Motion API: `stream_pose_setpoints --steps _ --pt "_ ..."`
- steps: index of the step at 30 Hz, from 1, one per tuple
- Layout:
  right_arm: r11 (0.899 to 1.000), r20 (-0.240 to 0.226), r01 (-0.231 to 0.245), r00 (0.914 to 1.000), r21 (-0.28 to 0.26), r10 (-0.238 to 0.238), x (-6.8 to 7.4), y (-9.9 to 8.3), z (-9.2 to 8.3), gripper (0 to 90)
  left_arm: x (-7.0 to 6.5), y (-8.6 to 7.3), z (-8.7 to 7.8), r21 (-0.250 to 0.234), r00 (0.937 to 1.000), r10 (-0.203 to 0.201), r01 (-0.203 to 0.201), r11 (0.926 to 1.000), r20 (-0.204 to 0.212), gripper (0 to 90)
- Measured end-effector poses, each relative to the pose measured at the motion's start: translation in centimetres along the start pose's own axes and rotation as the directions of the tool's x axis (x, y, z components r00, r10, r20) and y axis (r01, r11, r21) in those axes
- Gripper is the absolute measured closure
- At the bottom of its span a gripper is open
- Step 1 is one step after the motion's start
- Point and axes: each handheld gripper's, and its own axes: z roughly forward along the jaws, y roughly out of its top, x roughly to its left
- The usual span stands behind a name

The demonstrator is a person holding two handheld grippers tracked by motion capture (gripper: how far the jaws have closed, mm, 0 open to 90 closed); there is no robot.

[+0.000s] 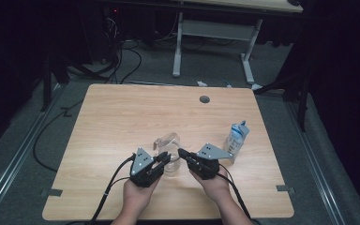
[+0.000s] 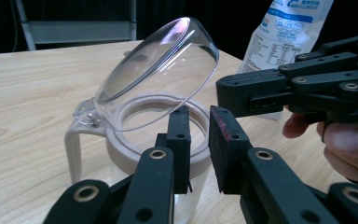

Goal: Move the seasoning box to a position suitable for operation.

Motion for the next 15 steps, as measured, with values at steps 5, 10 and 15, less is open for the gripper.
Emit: stream_pose_setpoints --steps 5,10,15 --pt "1.0 -0.002 0.004 1.0 -0.004 -0.004 0.02 0.06 0.28 89.5 0.15 0.1 -0.28 -0.016 0.9999 -0.01 0.01 0.9998 -0.009 79.3" --pt "1.0 0.0 0.008 1.0 0.006 -0.008 0.0 -0.24 0.76 89.8 0.34 0.1 -0.34 -0.029 0.9999 -0.011 0.01 0.9995 -0.013 81.5" --pt "1.0 0.019 0.019 0.9996 0.009 -0.02 -0.03 -0.22 0.39 89.8 0.58 -0.05 -0.36 -0.033 0.9997 -0.016 0.016 0.9993 -0.018 82.7"
